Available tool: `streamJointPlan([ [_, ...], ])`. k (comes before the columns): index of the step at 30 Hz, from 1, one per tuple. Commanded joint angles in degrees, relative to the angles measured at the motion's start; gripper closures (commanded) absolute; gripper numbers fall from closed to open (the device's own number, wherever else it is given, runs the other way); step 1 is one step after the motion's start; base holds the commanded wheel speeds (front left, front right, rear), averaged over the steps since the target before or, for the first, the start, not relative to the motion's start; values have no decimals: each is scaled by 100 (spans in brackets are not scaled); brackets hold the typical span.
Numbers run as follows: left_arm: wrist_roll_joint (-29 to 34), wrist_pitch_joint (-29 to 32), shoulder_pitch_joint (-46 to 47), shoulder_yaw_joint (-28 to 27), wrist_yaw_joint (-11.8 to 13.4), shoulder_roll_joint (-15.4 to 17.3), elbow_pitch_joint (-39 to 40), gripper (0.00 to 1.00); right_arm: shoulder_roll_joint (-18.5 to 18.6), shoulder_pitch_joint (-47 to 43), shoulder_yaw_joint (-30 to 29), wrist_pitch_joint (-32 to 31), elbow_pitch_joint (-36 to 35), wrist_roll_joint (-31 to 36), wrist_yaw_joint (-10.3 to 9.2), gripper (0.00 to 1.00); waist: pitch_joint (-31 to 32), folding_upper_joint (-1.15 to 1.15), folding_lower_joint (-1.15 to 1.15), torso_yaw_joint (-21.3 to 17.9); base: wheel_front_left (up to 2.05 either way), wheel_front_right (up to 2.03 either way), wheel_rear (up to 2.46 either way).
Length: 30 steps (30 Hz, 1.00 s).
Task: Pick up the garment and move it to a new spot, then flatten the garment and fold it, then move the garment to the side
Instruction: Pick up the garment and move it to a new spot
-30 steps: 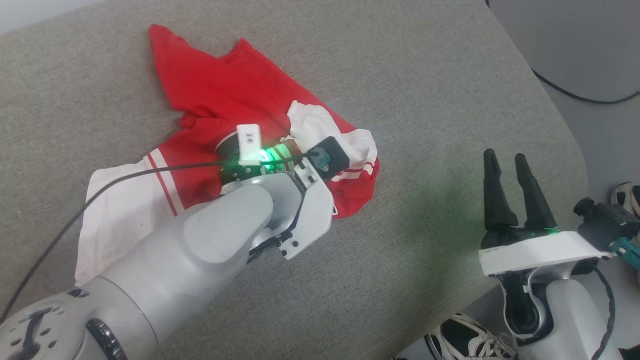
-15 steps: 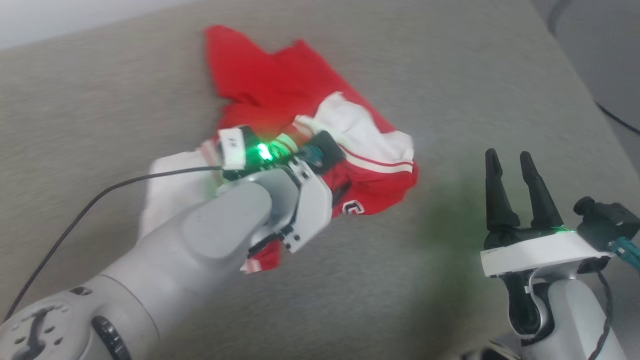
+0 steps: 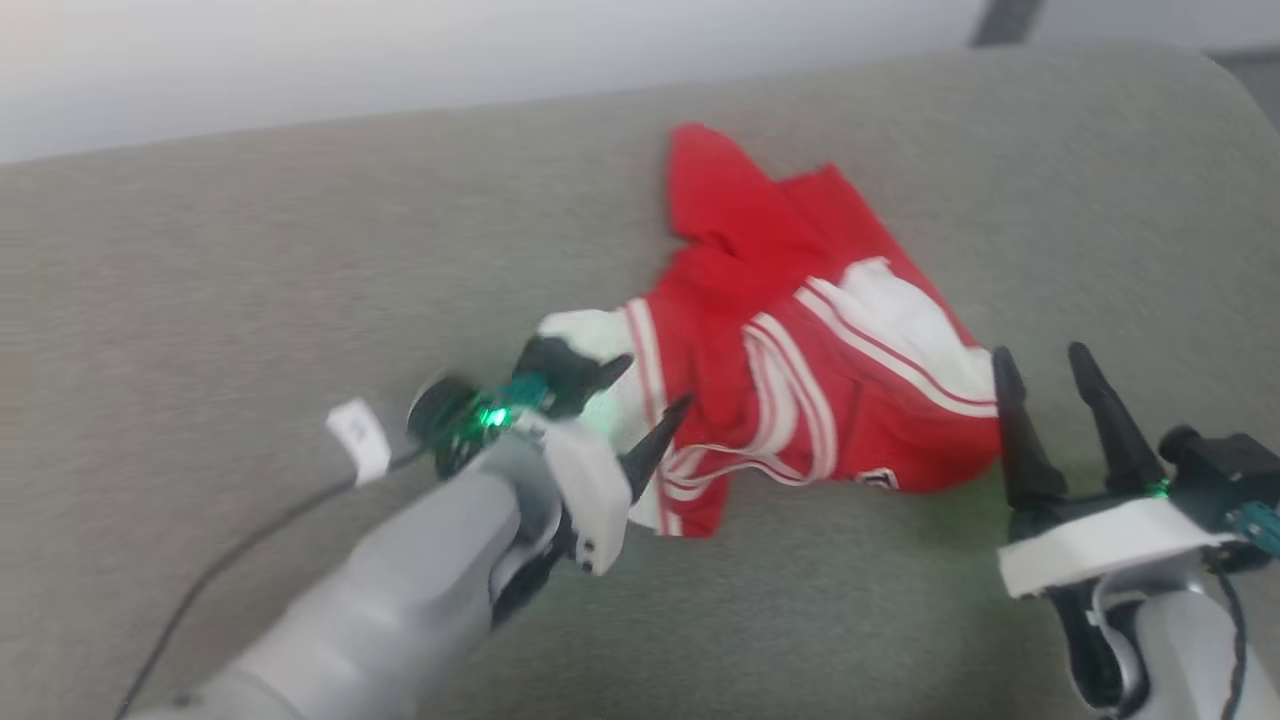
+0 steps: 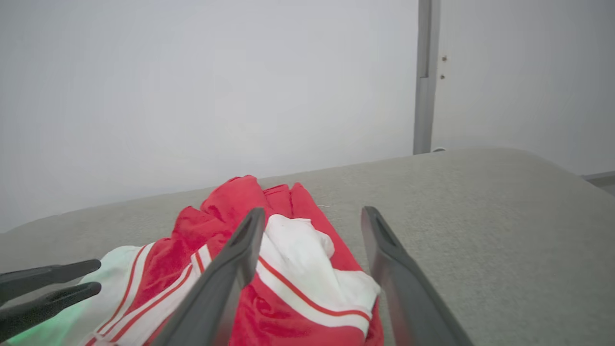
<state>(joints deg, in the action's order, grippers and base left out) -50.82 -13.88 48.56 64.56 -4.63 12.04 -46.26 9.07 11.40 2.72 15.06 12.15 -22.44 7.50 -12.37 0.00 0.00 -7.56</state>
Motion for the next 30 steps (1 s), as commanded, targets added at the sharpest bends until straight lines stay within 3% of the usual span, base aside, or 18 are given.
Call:
streamJointPlan([
  [1,-108,-64,-168,-101,68,0,-10,0,59,-91,-14,13,30,29,-2,0,278,0,0,361,0,0,0],
  [4,-73,-130,-619,-310,163,25,-7,0,225,-273,-70,13,64,67,-2,0,427,0,0,654,0,0,0],
  [12,564,-135,-1912,-1733,603,381,871,0,420,-891,-308,13,125,53,-2,0,804,0,0,1282,0,0,0],
  [16,886,-136,-2635,-2544,646,531,1364,0,428,-1232,-394,13,152,84,-2,0,1009,0,0,1477,0,0,0],
  [24,1673,-137,-3646,-3775,680,649,2275,0,521,-1478,-448,13,33,37,-2,0,1193,0,0,1467,0,0,0],
  [30,2528,-138,-4416,-4808,664,427,3279,0,529,-1332,-483,13,-152,-35,-2,0,1249,0,0,1326,0,0,0],
])
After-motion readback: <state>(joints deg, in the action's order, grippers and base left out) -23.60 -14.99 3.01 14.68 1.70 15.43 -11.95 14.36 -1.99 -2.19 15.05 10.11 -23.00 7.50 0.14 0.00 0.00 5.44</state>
